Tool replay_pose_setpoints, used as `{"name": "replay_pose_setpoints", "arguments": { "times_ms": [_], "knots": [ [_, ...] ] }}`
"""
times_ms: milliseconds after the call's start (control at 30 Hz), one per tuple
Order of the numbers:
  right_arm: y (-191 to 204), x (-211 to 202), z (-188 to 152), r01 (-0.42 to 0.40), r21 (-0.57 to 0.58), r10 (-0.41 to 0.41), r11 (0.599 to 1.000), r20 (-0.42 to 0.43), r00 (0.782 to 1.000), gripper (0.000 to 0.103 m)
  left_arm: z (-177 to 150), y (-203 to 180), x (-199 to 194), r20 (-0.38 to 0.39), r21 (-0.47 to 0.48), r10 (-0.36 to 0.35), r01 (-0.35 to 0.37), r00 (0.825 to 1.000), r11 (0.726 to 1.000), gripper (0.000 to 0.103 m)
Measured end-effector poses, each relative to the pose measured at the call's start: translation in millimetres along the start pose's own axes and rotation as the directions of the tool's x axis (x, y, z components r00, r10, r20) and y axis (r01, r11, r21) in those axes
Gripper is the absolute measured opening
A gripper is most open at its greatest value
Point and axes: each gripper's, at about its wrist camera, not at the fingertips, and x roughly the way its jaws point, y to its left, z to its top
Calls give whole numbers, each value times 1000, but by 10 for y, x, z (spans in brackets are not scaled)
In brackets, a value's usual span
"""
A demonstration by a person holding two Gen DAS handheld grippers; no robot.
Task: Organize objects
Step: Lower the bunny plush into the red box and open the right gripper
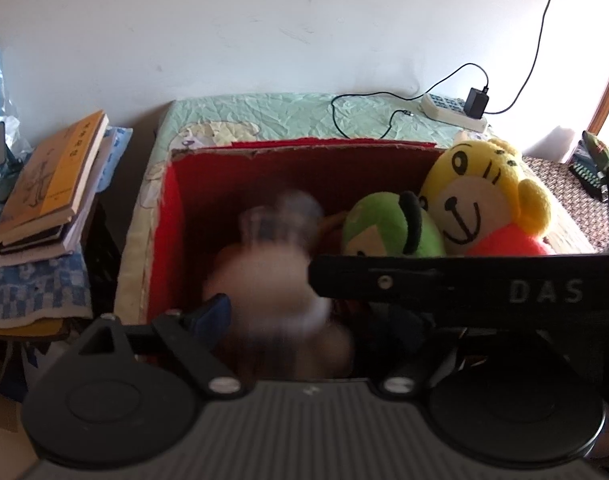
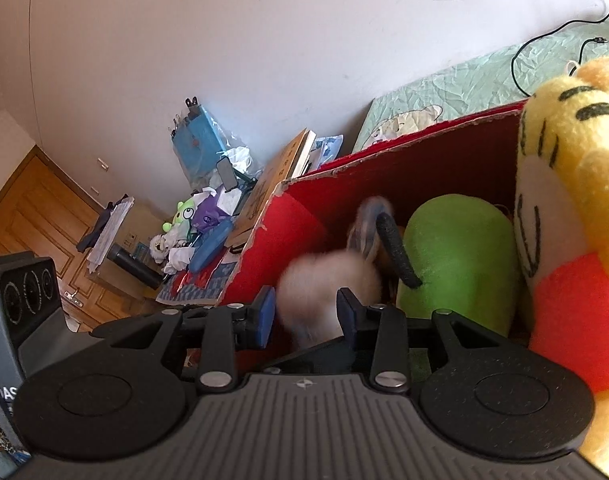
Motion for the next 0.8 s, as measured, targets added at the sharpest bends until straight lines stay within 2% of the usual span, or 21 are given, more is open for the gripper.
{"name": "replay_pose_setpoints", "arguments": {
  "times_ms": [367,800],
  "knots": [
    [36,-133,-91,30,-23,-29,999,40,999,38,22,-162,54,-39,35,84,-83,996,996,90],
    [60,-309,-201,64,-30,-61,997,111,992,36,12,-168,-32,-62,18,166,-165,984,986,94]
  ]
}}
